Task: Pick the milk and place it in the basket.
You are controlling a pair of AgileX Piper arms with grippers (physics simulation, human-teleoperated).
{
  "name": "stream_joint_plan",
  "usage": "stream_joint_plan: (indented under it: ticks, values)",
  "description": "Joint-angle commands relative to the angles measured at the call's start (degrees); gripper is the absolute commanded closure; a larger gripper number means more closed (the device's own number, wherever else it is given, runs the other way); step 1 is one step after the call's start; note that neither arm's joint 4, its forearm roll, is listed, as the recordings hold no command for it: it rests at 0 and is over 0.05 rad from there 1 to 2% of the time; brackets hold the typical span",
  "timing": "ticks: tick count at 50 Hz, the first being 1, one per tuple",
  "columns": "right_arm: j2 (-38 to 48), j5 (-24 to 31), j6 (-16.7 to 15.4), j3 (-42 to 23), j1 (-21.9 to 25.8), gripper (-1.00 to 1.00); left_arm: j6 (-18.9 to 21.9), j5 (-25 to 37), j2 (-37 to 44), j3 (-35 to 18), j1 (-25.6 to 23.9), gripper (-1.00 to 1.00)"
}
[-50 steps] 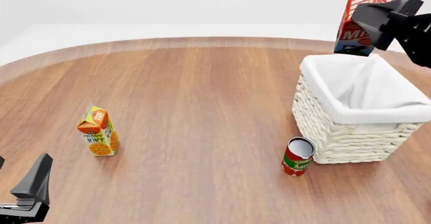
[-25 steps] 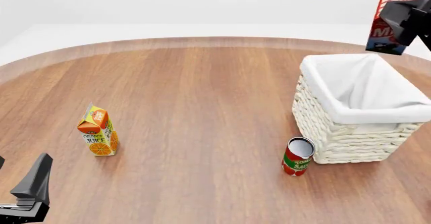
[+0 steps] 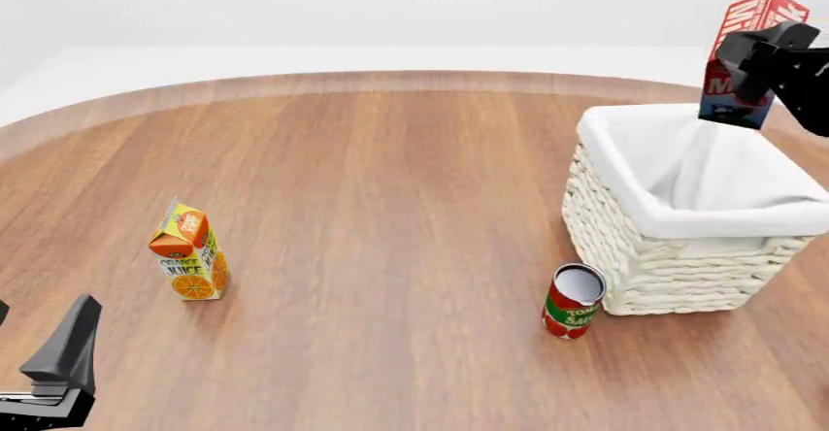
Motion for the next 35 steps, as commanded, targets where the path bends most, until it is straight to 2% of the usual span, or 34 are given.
stream_joint_plan:
  ticks: [1, 15, 19, 29, 35]
  values:
    - [2.6, -4.1, 2.4, 0.7, -1.3, 1.0, 0.0, 0.0, 0.0, 0.0, 0.0, -1.0]
    - [4.1, -5.8, 4.8, 2.3, -3.8, 1.0, 0.0, 0.0, 0.0, 0.0, 0.0, -1.0]
    - [4.8, -6.3, 4.4, 2.7, -4.0, 1.0, 0.0, 0.0, 0.0, 0.0, 0.0, -1.0]
    - [8.9, -10.9, 6.2, 4.6, -3.7, 1.0, 0.0, 0.0, 0.0, 0.0, 0.0, -1.0]
    - [11.3, -12.5, 6.2, 4.4, -3.8, 1.0, 0.0, 0.0, 0.0, 0.0, 0.0, -1.0]
